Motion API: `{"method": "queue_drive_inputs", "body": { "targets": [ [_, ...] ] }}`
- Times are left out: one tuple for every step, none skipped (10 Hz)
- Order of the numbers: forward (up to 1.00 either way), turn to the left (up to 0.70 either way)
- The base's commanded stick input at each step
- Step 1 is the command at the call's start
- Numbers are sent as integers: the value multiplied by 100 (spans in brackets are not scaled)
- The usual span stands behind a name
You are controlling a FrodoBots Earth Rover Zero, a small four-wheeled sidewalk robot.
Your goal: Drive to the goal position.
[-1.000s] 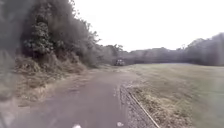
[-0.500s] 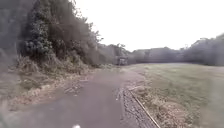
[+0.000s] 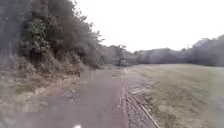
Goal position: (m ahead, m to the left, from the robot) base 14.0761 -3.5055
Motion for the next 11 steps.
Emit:
{"method": "queue_drive_inputs", "body": {
  "targets": [
    [45, 0],
    [45, 0],
    [45, 0],
    [45, 0],
    [45, 0],
    [45, 0],
    [45, 0],
    [45, 0],
    [45, 0],
    [45, 0],
    [45, 0]
  ]
}}
